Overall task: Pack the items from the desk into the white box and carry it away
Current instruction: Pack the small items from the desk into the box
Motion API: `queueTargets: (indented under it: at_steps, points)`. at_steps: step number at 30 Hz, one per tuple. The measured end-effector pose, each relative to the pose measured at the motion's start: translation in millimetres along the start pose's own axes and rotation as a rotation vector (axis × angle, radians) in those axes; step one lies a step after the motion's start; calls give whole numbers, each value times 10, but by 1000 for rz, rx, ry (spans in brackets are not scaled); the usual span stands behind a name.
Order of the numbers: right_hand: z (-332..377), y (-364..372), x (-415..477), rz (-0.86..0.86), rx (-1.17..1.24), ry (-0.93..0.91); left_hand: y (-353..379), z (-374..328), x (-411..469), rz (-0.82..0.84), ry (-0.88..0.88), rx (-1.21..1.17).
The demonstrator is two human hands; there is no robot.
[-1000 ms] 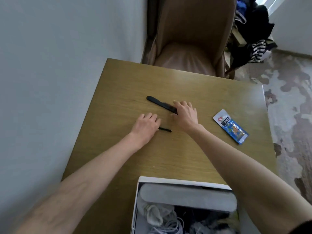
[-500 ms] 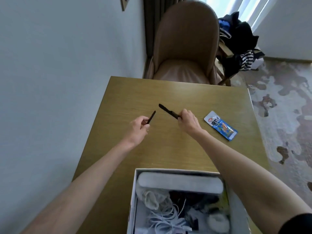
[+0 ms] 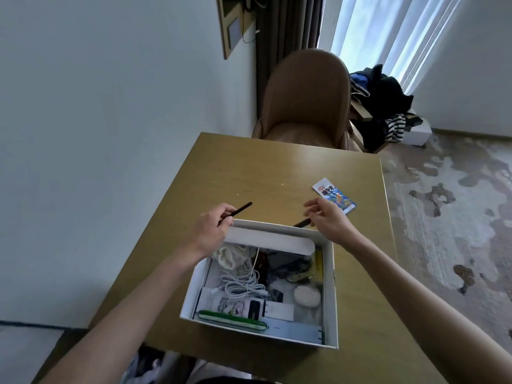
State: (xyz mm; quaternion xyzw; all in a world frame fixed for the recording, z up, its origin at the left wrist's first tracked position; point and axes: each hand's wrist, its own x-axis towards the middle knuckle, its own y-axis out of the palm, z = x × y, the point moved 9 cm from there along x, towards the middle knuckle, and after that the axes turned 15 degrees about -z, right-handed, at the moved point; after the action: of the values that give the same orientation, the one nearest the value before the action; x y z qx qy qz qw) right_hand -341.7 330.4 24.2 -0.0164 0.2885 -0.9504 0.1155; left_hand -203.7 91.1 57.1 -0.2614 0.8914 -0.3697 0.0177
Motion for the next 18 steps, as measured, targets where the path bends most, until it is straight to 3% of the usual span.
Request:
queueTargets:
  at_steps: [5,18]
  points:
    - [4,178,-97,82,-209,-125,34,-104,-211,-5,40,27]
    - [-240,132,292,151,-430,40,321,-38,540,131,222,117]
